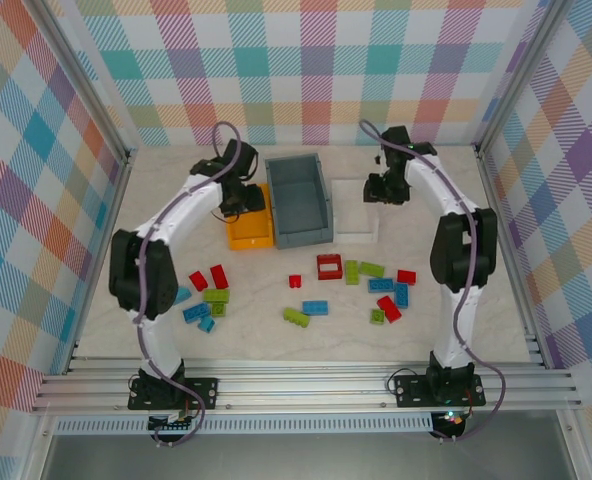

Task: Sort the legos into containers by color

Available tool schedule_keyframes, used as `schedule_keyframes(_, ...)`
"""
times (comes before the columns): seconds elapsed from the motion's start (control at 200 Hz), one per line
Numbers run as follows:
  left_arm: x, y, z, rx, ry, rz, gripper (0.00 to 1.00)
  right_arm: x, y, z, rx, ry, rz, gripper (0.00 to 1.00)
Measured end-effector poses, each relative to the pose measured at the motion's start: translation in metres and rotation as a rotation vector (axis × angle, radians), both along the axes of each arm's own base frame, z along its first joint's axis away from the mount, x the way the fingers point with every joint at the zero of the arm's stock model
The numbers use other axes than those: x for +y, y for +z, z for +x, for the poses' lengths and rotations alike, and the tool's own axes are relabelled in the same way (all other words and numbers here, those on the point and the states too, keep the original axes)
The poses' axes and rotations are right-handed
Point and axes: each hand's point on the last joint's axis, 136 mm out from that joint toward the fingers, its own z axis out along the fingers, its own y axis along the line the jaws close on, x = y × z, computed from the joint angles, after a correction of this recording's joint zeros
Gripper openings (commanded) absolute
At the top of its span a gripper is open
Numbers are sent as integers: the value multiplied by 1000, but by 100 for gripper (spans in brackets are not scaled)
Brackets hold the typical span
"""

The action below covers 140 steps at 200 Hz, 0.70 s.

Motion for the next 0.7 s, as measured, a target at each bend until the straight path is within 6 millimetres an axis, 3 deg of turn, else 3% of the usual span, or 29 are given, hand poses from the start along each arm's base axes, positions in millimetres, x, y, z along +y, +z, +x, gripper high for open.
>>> schedule_keyframes(0.09,13,44,-19,-89,46,-20,56,-1,44,-7,-99,-21,23,53)
schedule_keyframes(0.17,31,72,-47,-150,96,-34,57,-2,85,-28,-186,-38,49,55)
schedule_keyframes(0.245,49,85,-78,-182,147,-41,58,9,116,-55,-263,-29,86,57)
schedule_keyframes(0.315,67,84,-108,-184,198,-46,61,32,136,-91,-320,22,138,61)
schedule_keyframes(0.38,85,72,-133,-164,259,-50,65,60,145,-127,-351,93,192,64)
schedule_keyframes(0.45,111,48,-156,-116,357,-48,68,90,140,-171,-350,185,250,70)
schedule_keyframes(0.56,151,-4,-188,9,554,-61,72,136,112,-238,-295,349,326,85)
schedule_keyframes(0.61,162,-26,-199,73,626,-73,72,154,96,-266,-258,412,349,92)
schedule_keyframes(0.7,171,-57,-210,169,734,-107,75,183,73,-309,-214,540,376,97)
